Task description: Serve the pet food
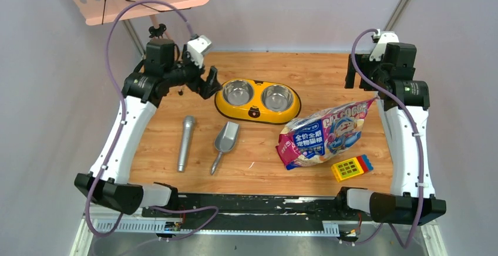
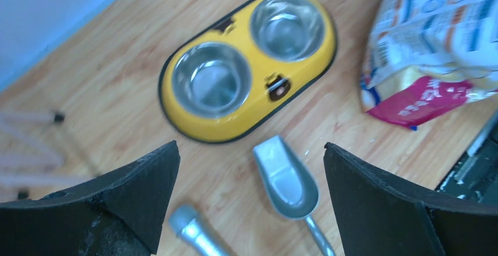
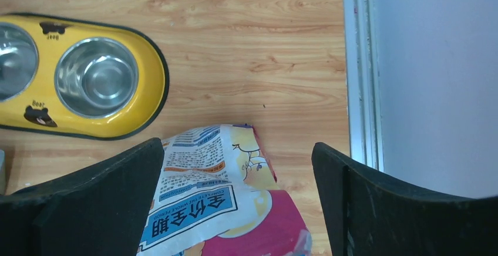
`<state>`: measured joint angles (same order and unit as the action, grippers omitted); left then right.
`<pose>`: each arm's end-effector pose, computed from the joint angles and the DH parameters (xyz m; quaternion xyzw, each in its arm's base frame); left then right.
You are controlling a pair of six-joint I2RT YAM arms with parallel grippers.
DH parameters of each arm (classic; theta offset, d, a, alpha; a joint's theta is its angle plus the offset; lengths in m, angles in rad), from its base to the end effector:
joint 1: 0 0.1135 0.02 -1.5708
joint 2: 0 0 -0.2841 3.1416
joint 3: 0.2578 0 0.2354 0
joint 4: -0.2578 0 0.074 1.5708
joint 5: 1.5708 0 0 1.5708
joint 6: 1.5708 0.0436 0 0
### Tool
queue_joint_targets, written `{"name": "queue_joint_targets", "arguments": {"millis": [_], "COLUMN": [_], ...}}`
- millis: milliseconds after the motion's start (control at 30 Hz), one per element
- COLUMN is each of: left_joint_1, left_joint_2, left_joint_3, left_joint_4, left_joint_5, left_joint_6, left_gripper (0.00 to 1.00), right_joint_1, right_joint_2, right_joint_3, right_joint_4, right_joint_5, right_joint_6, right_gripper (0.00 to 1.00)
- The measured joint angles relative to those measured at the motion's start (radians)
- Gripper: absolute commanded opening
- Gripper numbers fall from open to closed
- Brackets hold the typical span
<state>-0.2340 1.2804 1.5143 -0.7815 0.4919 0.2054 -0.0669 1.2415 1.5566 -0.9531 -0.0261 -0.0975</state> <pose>0.2308 -0.0762 0.4383 0.3007 0.7994 -0.2191 0.4718 0.2200 -0.0136 0.4399 -0.0195 0.8929 -0.0253 0.4491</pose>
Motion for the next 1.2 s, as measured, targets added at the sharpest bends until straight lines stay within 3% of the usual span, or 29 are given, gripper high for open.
{"name": "queue_joint_targets", "arguments": {"millis": [233, 367, 467, 633, 967, 1100, 1200], "left_joint_1": [-0.242, -0.322, -0.369, -0.448, -0.621, -0.654, -0.660], "left_joint_2": [0.211, 0.346, 0.449, 0.558, 0.630, 0.644, 0.616], "left_joint_3": [0.328, 0.503, 0.642, 0.752, 0.753, 0.763, 0.686], "left_joint_4": [-0.045, -0.023, -0.013, 0.014, 0.012, -0.008, 0.059], "left_joint_5": [0.004, 0.013, 0.037, 0.084, 0.105, 0.108, 0.130], "left_joint_6": [0.001, -0.035, -0.068, -0.113, -0.125, -0.097, -0.110], "left_gripper": [0.95, 0.92, 0.90, 0.88, 0.87, 0.90, 0.90], "right_joint_1": [-0.001, -0.001, -0.001, -0.002, -0.018, -0.042, -0.080], "right_joint_2": [0.005, 0.037, 0.039, 0.004, -0.045, -0.015, 0.001], "right_joint_3": [0.244, 0.478, 0.559, 0.515, 0.276, 0.250, 0.256], "right_joint_4": [-0.089, -0.167, -0.201, -0.256, -0.315, -0.314, -0.320], "right_joint_5": [-0.007, -0.079, -0.095, -0.079, -0.104, -0.092, -0.080], "right_joint_6": [0.036, 0.075, 0.115, 0.170, 0.249, 0.251, 0.242], "right_gripper": [1.00, 0.98, 0.95, 0.95, 0.88, 0.87, 0.86]}}
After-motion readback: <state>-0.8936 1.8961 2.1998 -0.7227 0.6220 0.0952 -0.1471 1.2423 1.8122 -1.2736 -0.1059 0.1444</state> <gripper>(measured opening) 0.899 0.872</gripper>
